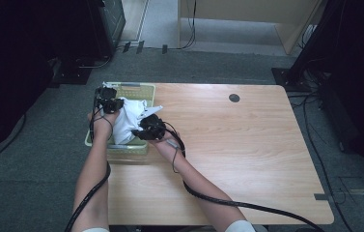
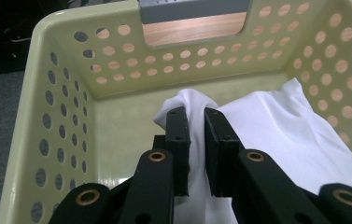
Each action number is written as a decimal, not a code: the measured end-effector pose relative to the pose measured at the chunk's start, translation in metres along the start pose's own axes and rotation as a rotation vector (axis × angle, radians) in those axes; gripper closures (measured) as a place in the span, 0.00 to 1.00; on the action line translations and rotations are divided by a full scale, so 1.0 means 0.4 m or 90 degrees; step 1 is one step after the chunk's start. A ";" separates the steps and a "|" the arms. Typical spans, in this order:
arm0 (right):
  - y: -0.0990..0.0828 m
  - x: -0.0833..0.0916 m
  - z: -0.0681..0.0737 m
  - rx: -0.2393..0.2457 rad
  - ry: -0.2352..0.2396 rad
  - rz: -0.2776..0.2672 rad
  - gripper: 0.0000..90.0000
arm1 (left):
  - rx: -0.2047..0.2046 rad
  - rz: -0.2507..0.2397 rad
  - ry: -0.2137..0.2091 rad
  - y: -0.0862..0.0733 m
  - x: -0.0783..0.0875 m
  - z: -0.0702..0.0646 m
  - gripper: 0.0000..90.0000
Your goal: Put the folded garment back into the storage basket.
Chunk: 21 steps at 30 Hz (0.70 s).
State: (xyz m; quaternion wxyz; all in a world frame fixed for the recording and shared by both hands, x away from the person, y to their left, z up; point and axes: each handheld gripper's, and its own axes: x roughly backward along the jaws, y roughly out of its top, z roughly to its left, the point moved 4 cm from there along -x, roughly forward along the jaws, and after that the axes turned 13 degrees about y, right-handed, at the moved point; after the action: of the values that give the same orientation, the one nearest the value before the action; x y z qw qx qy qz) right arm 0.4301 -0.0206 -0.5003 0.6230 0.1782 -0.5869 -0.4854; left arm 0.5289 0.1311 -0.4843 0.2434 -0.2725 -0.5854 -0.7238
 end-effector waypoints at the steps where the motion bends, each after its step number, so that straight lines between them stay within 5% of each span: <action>1: 0.000 -0.001 0.000 0.002 0.000 0.001 0.78 | 0.001 0.000 -0.001 0.000 -0.001 0.000 0.92; 21: -0.002 0.026 0.032 0.047 -0.020 0.010 0.62 | 0.005 0.014 0.009 -0.027 -0.036 0.005 0.91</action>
State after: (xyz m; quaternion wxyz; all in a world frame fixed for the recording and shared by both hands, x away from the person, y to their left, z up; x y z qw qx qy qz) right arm 0.4165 -0.0249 -0.4920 0.6106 0.1890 -0.6154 -0.4612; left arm 0.5323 0.1356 -0.5014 0.2560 -0.2729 -0.5835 -0.7208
